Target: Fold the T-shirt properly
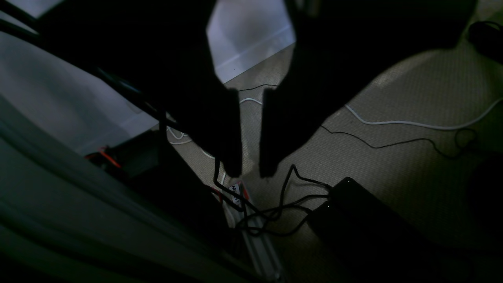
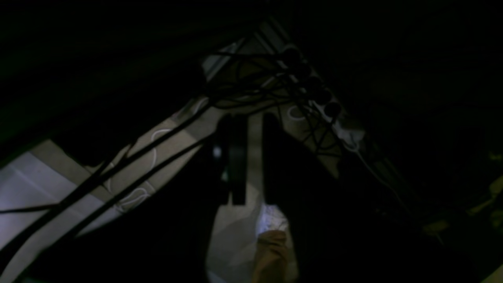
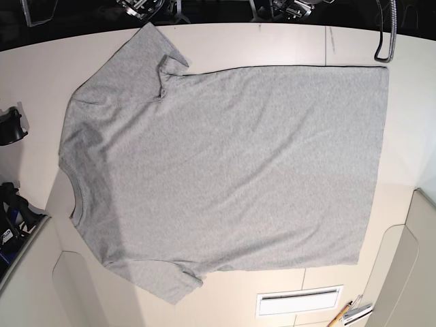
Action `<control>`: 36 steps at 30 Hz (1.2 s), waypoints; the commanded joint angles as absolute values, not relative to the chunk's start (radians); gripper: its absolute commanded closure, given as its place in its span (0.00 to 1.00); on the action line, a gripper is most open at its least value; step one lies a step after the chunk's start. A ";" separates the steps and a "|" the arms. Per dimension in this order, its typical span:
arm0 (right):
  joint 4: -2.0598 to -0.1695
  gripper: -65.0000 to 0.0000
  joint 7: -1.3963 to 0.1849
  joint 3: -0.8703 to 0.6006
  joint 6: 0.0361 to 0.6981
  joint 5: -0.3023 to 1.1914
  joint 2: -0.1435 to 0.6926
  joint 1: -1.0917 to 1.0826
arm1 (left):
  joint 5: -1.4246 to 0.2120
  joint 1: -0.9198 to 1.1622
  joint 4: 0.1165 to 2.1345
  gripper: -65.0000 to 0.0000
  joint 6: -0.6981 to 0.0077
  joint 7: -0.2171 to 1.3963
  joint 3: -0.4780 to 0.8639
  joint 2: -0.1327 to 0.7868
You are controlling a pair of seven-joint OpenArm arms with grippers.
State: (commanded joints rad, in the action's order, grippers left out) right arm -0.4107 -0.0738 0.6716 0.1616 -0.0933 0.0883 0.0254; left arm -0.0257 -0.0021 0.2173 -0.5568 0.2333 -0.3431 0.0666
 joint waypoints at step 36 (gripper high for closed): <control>-0.888 0.88 -0.075 0.672 0.303 -0.059 0.389 0.335 | -0.222 0.400 0.570 0.82 -0.490 0.289 -0.296 0.236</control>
State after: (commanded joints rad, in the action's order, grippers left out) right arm -0.8875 -0.0746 0.6716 0.3035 -0.0589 0.3889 0.3351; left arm -0.2218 0.3996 0.5701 -0.4904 0.2893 -0.2962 0.2359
